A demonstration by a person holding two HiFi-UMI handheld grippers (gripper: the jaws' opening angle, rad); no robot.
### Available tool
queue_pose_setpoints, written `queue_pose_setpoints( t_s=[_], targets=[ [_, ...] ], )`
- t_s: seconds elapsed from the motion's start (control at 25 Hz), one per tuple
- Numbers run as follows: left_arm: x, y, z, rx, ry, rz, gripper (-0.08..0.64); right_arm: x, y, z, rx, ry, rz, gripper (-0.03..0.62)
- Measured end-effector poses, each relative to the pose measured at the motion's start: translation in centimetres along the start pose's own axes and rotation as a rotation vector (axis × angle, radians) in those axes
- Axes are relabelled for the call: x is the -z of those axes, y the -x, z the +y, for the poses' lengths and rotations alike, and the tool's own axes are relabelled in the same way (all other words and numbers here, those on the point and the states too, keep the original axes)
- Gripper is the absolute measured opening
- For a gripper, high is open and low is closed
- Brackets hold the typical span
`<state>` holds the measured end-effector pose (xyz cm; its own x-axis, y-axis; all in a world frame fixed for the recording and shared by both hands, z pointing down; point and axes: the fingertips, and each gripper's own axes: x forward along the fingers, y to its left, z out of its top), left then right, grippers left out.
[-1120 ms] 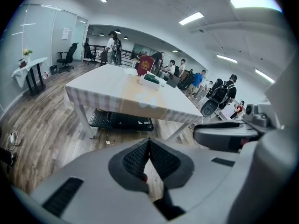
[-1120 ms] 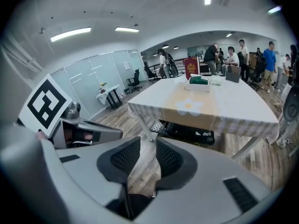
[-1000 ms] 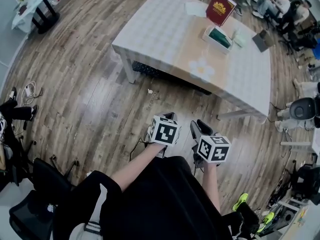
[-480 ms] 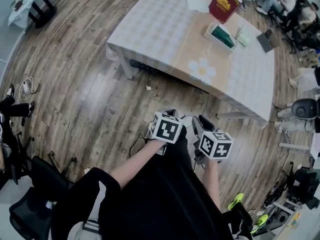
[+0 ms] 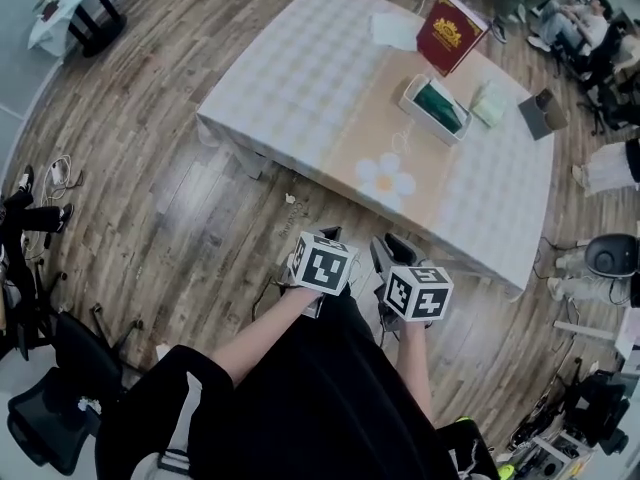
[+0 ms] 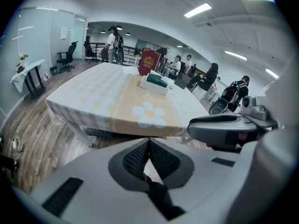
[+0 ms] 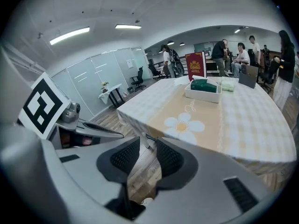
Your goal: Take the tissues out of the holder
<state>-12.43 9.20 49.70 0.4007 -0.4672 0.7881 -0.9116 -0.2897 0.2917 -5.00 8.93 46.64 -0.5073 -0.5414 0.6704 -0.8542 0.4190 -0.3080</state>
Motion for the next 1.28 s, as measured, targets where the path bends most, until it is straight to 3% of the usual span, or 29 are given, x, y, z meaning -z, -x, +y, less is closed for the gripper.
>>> queue_pose_setpoints(
  t_s=[0.2,0.6,0.84,1.28],
  targets=[
    [-4.5,-4.4,-2.7,-0.023,0.011,0.000,0.009,-3.2,-0.4,-5.7,-0.032,0.016,0.001,0.114],
    [-10.0,-9.5,-5.3,-0.063,0.049,0.014,0.009,-7.5,-1.8,-13.3,-0.090,0.022,0.017,0.130],
    [-13.2,-13.1,-4.7,-0.040,0.057,0.022,0.009,-10.4,-4.2,-16.7,-0.067,0.036,0.024,0.147],
    [-22.3,-20.8,-3.5,0.018,0.029,0.038,0.009,-19.8,-9.7,-24.9,0.004,0.094,0.026,0.211]
  ],
)
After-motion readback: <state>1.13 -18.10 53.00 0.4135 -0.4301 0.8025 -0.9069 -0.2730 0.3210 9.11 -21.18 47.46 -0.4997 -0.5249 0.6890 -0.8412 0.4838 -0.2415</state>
